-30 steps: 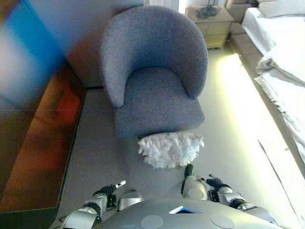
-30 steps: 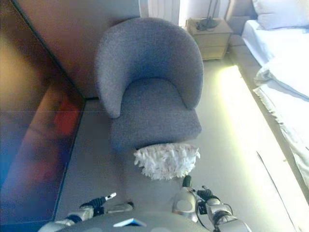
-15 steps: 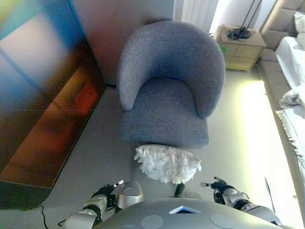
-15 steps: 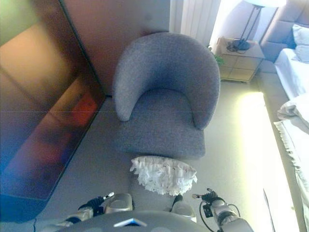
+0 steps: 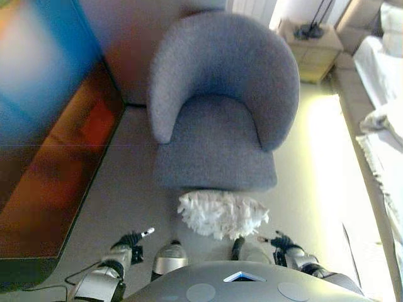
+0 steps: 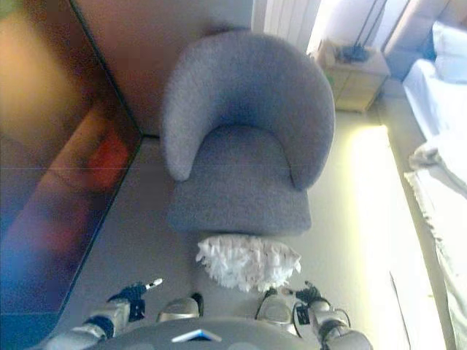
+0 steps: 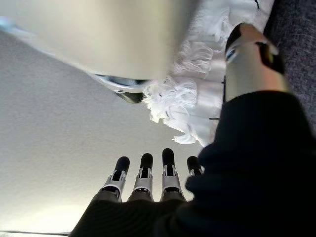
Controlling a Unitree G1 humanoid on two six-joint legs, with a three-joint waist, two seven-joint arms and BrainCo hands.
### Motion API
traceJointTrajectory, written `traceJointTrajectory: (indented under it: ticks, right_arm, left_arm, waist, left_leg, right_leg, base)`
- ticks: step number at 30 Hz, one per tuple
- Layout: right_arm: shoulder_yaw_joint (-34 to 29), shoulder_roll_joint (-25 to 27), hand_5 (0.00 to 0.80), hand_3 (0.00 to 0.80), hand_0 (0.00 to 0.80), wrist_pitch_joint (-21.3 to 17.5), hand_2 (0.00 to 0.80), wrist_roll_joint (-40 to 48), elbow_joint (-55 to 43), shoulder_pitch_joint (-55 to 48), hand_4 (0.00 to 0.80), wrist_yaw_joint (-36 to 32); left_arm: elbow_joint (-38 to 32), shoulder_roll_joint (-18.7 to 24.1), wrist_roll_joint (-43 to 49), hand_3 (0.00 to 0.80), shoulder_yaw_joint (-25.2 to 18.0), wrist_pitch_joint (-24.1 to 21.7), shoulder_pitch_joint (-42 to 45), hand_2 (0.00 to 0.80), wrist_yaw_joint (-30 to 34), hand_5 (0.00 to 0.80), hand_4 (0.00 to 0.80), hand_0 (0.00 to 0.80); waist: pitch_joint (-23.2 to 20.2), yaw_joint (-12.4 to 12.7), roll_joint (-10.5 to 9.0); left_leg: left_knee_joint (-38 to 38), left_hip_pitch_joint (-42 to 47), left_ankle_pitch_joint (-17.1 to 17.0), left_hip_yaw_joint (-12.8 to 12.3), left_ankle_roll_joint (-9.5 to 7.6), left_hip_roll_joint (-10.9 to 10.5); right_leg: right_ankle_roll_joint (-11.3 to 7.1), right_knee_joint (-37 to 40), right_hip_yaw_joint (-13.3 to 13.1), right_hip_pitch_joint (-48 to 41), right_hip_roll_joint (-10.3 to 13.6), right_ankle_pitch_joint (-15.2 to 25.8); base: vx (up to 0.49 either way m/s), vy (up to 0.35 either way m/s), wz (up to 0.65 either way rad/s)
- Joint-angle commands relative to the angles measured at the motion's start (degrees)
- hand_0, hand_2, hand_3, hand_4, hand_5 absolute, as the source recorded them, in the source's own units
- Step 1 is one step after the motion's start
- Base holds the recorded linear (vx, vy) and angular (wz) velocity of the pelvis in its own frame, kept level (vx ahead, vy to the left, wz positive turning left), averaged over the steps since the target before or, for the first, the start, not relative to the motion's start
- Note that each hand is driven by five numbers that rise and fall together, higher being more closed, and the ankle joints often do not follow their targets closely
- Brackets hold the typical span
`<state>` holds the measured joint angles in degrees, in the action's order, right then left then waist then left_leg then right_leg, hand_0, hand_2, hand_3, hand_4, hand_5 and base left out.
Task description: Pick up the cushion and take it to the sofa
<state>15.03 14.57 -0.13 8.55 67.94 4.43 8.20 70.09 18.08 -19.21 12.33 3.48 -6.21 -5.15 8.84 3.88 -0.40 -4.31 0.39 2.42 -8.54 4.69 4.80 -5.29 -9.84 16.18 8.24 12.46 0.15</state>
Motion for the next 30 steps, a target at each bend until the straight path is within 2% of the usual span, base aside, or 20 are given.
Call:
traceJointTrajectory:
  ticks: [1, 3, 6, 8, 10, 13, 14, 16, 22, 27, 30]
  right_arm:
    - [2.0, 4.2, 0.000, 0.000, 0.000, -2.7, 0.000, -2.7, -2.1, 4.8, 0.000, 3.3]
    - [3.0, 6.8, 0.000, 0.000, 0.000, -3.3, 0.000, -1.3, -2.7, 7.2, 0.000, 5.7]
    - [4.2, 9.2, 0.000, 0.000, 0.000, -3.6, 0.000, -1.5, -3.3, 11.7, 0.000, 9.3]
    - [5.3, 9.9, 0.000, 0.000, 0.000, -3.8, 0.000, -1.3, -3.7, 14.6, 0.000, 11.8]
    - [5.8, 10.3, 0.000, 0.000, 0.000, -4.0, 0.000, -1.3, -4.4, 17.0, 0.000, 14.0]
    - [6.4, 11.2, 0.000, 0.000, 0.000, -4.6, 0.000, -0.7, -5.0, 20.3, 0.000, 16.3]
    - [6.4, 11.5, 0.000, 0.000, 0.000, -4.9, 0.000, -0.9, -5.3, 21.3, 0.000, 17.1]
    - [6.7, 12.1, 0.000, 0.000, 0.000, -5.1, 0.000, -1.5, -6.1, 23.7, 0.000, 18.6]
    - [7.6, 14.9, 0.000, 0.000, 0.000, -5.1, 0.000, -2.5, -8.5, 28.7, 0.000, 21.0]
    - [8.6, 16.5, 0.000, 0.000, 0.000, -5.0, 0.000, -2.8, -9.8, 31.8, 0.000, 22.5]
    - [9.2, 17.6, 0.000, 0.000, 0.000, -5.1, 0.000, -2.8, -11.4, 33.7, 0.000, 23.9]
  left_arm:
    - [-2.3, 0.5, -2.3, 0.000, 0.2, -2.8, -3.6, 0.000, -1.8, 0.000, 0.000, 0.000]
    - [-3.0, -0.5, -2.2, 0.000, 2.7, -4.9, -4.9, 0.000, -1.9, 0.000, 0.000, 0.000]
    - [-4.4, -0.8, -5.0, 0.000, 5.7, -10.5, -7.1, 0.000, -2.8, 0.000, 0.000, 0.000]
    - [-7.1, 0.0, -7.4, 0.000, 6.3, -15.3, -9.7, 0.000, -2.4, 0.000, 0.000, 0.000]
    - [-9.6, 1.0, -9.0, 0.000, 7.0, -16.7, -12.5, 0.000, -4.8, 0.000, 0.000, 0.000]
    - [-10.5, 1.8, -10.8, 0.000, 7.6, -17.4, -16.5, 0.000, -5.8, 0.000, 0.000, 0.000]
    - [-10.6, 2.0, -11.5, 0.000, 8.0, -17.4, -17.7, 0.000, -5.7, 0.000, 0.000, 0.000]
    - [-10.8, 2.4, -12.2, 0.000, 8.3, -17.3, -19.9, 0.000, -5.5, 0.000, 0.000, 0.000]
    - [-11.2, 2.8, -12.9, 0.000, 9.7, -19.2, -23.3, 0.000, -6.5, 0.000, 0.000, 0.000]
    - [-12.2, 4.5, -12.2, 0.000, 10.8, -20.8, -25.7, 0.000, -7.1, 0.000, 0.000, 0.000]
    - [-14.0, 5.8, -11.6, 0.000, 12.0, -20.0, -26.6, 0.000, -6.8, 0.000, 0.000, 0.000]
  waist:
    - [5.2, -0.5, -0.20]
    - [7.6, -1.0, 0.82]
    - [11.0, -1.4, 2.46]
    - [13.0, -1.9, 3.04]
    - [15.2, -2.4, 3.34]
    - [18.2, -3.2, 3.31]
    - [19.4, -3.4, 3.47]
    - [20.9, -3.8, 3.56]
    - [21.0, -4.6, 4.56]
    - [21.0, -4.6, 4.96]
    - [21.0, -4.5, 4.88]
  left_leg:
    - [-11.5, -9.2, 2.0, 4.3, -0.09, 2.5]
    - [-14.6, -14.2, 0.6, 5.0, 1.75, 3.0]
    - [-16.9, -19.9, -2.6, 6.9, 3.18, 2.7]
    - [-15.9, -22.5, -2.2, 6.3, 2.15, 2.5]
    - [-15.3, -25.8, -1.7, 5.6, 1.17, 2.3]
    - [-16.1, -30.6, -1.5, 5.0, 0.24, 1.3]
    - [-17.3, -31.7, 0.1, 5.1, 0.31, 1.2]
    - [-18.5, -34.9, 0.2, 4.9, -0.14, 1.1]
    - [-22.8, -45.8, 0.2, 4.5, -1.22, 1.3]
    - [-27.3, -54.5, 0.6, 5.3, -1.38, 2.0]
    - [-30.5, -60.6, 1.2, 5.6, -1.47, 2.4]
  right_leg:
    - [-3.28, 0.5, -1.3, -1.4, 5.0, 1.7]
    - [-2.40, -0.1, -1.3, 1.6, 5.0, 1.3]
    - [-1.53, -2.2, -2.9, 7.9, 4.8, 0.7]
    - [-1.05, -4.8, -3.9, 14.1, 4.7, 0.6]
    - [-0.60, -7.2, -4.0, 19.7, 4.4, 0.9]
    - [-0.17, -9.7, -4.6, 25.3, 4.2, 1.5]
    - [-0.70, -11.4, -5.3, 26.8, 3.9, 0.4]
    - [-0.63, -12.4, -5.7, 29.9, 3.7, 0.8]
    - [-0.39, -15.8, -7.3, 40.8, 3.4, 1.6]
    - [0.10, -20.3, -9.1, 49.6, 3.2, 1.5]
    - [0.45, -24.0, -9.8, 55.7, 3.0, 1.1]
  base:
    - [-0.139, -0.079, -0.21]
    - [-0.180, 0.011, -0.16]
    - [-0.198, 0.134, -0.41]
    - [-0.248, 0.090, -0.77]
    - [-0.242, 0.041, -0.51]
    - [-0.156, 0.051, 0.30]
    - [-0.097, 0.043, 0.07]
    - [-0.080, 0.043, -0.06]
    - [-0.048, 0.046, -0.04]
    - [-0.020, 0.011, -0.01]
    - [-0.035, -0.009, 0.04]
